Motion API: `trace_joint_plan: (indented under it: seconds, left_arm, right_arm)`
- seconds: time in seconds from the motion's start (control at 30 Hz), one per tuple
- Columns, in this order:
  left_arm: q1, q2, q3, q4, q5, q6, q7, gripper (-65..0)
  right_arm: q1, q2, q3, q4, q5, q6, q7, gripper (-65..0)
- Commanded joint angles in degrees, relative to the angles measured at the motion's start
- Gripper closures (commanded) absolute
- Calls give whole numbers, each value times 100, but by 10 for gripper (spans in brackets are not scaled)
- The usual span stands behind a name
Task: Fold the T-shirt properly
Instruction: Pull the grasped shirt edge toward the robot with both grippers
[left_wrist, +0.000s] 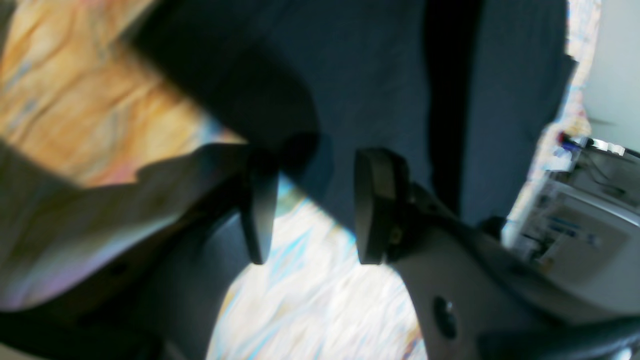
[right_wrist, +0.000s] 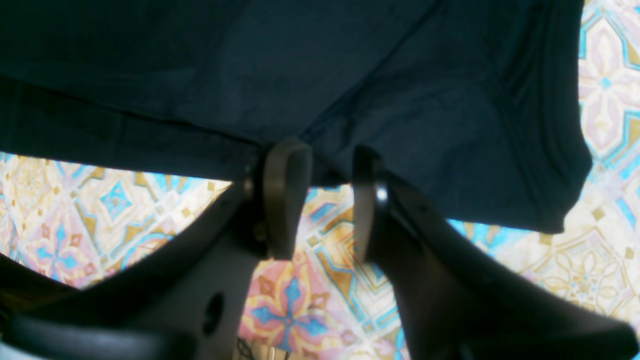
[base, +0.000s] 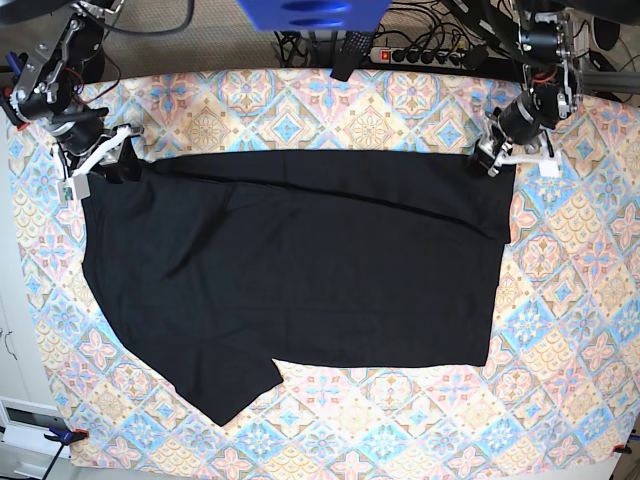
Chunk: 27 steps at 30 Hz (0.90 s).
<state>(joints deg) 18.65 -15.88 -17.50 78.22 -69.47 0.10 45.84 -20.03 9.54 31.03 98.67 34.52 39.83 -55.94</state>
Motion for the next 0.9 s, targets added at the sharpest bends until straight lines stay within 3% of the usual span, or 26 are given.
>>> trace_joint_plan:
  seconds: [0.0, 0.13, 0.3, 0.37, 0.47, 0.5, 0.67, 0.87]
  left_arm:
    - [-191, -52, -22, -257, -20, 3, -35, -253]
    - [-683, -52, -4, -1030, -29, 3, -17, -253]
    - [-824, 89, 5, -934, -37, 3, 18, -242]
    - [-806, 98, 5, -784, -37, 3, 70, -187]
    - [-771, 159, -22, -591, -37, -5, 281, -24]
    - [-736, 168, -39, -564, -37, -5, 361, 0]
    - [-578, 151, -48, -415, -46, -5, 440, 0]
    - [-314, 151, -48, -19, -90, -5, 431, 0]
  right_arm:
    - [12, 70, 23, 62, 77, 17, 113, -184]
    - [12, 70, 23, 62, 77, 17, 113, -184]
    - [12, 70, 49, 18, 77, 17, 113, -184]
    - [12, 70, 58, -113, 77, 17, 113, -184]
    - [12, 70, 58, -456, 77, 17, 122, -184]
    - [30, 70, 58, -588, 77, 17, 122, -184]
    - [38, 70, 58, -1028, 77, 17, 148, -189]
    - [47, 70, 401, -1397, 77, 17, 139, -292]
